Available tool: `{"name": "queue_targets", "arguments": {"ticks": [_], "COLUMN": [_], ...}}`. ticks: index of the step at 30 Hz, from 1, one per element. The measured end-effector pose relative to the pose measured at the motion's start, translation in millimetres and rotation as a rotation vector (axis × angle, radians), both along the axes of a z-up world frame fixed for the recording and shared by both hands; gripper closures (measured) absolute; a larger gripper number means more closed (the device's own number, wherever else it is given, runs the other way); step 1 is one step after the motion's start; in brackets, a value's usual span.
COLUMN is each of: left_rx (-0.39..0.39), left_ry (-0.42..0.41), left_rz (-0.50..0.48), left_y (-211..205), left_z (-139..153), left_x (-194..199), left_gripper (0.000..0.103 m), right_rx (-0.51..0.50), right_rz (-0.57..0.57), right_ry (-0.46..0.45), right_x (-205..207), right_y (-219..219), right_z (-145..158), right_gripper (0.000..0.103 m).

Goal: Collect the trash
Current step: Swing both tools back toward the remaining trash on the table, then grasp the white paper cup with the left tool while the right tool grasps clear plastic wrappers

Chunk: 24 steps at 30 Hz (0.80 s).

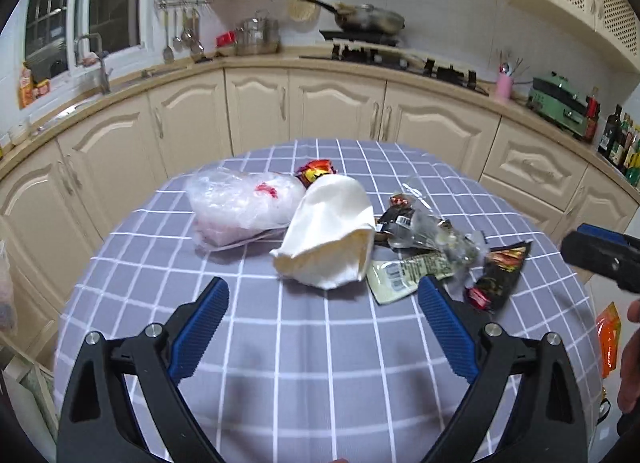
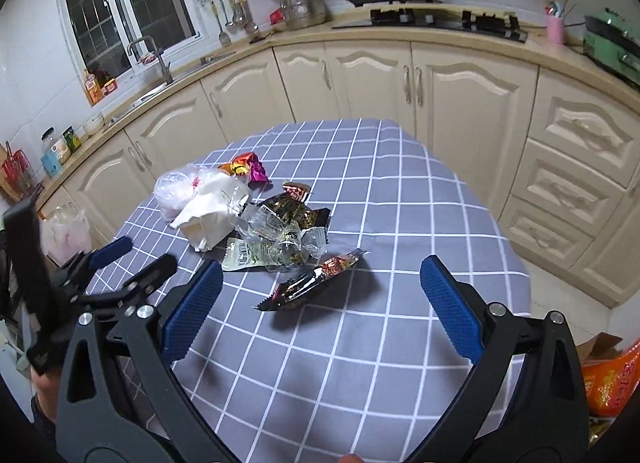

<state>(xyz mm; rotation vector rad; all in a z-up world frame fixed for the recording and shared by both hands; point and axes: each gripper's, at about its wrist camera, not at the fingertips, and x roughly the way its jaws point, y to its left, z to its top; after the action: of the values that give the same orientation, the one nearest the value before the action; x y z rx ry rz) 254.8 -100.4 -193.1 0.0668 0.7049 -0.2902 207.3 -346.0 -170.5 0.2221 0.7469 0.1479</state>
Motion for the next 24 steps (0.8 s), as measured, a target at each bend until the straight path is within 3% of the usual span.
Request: {"name": "queue_targets", "arguments": {"ticks": [2,6,13,16,18,21,24], "left_rx": [0.010,-0.047,-0.138,-0.210,-0.249,-0.236,-0.228], "left_ry": [0.024,0.106,0.160,0.191,0.201,0.189,0.172], "left_rz": [0.019,0.045,0.036,0.029,0.028,0.013,0.004], "left_y": [-4.0,-4.1,-6.1,3.0,8.2,3.8,1.4], "left_z": [-6.4,-19.3,-30.6,-36.6,-38.9,-39.0,-36.4], "left_x": [16.9,45.1,66.6,69.5,70.3,66.3,62.5], "left_gripper": [0.010,0.010,0.010,0.028,0.029,0.031,0.032], "right_rx": [-0.004,-0.043,-0.108,-0.124,-0.126,-0.124,-0.150], "right_rz": [0.019,0.102,0.178,0.177,0.192,0.212,0.200], "right_ry": [0.016,0.026,0.086,0.125,0.141,0.152,0.146], "right_x": [6.7,16.4,53.8,68.2,73.8,75.7,70.1], "right_y": [2.7,16.8,35.2,38.4,42.5,49.4,53.9], "right_z": [-2.4,-2.7,-20.9,-32.3,-36.9,-41.4,-40.9], "right_gripper": [0.006,0.006,0.006,0.008,0.028,0.045,0.051]}}
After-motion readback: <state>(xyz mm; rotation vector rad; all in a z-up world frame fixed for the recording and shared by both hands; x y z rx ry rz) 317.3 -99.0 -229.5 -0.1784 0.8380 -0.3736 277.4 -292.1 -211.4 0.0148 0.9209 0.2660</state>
